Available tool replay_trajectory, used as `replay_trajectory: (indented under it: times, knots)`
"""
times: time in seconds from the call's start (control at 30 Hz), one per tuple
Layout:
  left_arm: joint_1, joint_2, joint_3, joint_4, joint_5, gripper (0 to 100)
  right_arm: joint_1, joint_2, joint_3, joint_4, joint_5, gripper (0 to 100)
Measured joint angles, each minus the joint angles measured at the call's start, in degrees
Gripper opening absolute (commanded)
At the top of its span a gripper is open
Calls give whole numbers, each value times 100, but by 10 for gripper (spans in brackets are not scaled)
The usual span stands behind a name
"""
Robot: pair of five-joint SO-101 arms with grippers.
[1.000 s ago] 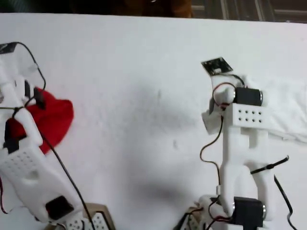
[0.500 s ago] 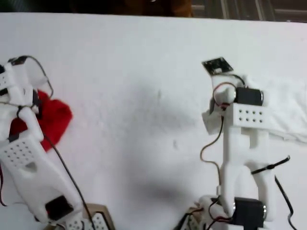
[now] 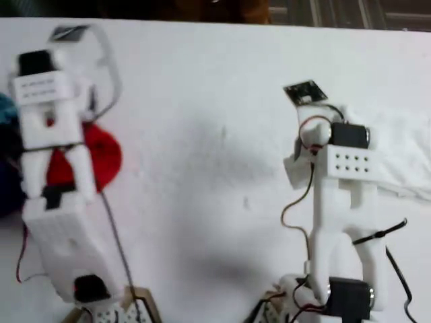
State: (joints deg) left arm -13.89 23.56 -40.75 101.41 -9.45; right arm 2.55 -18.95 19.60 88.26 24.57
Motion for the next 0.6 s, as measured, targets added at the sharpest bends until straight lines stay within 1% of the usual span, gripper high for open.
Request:
replay_trajectory:
  times: [0.17, 0.27, 0.33, 0.4, 0.5, 0.53, 0.6]
  knots:
    - [1459, -703, 9, 0, -18, 24, 9, 0, 0, 0, 0, 212]
    - [2312, -967, 264, 0, -18, 28, 0, 0, 0, 0, 0, 212]
    - [2734, -1037, 519, 0, -18, 45, 9, 0, 0, 0, 0, 212]
    - [2901, -1046, 738, 0, -18, 116, 9, 0, 0, 9, 0, 212]
    - [2787, -1046, 914, 0, -18, 255, 9, 0, 0, 35, 0, 212]
    - [2681, -1046, 914, 0, -18, 286, 9, 0, 0, 44, 0, 212]
    - [2338, -1073, 914, 0, -18, 297, 0, 0, 0, 44, 0, 212]
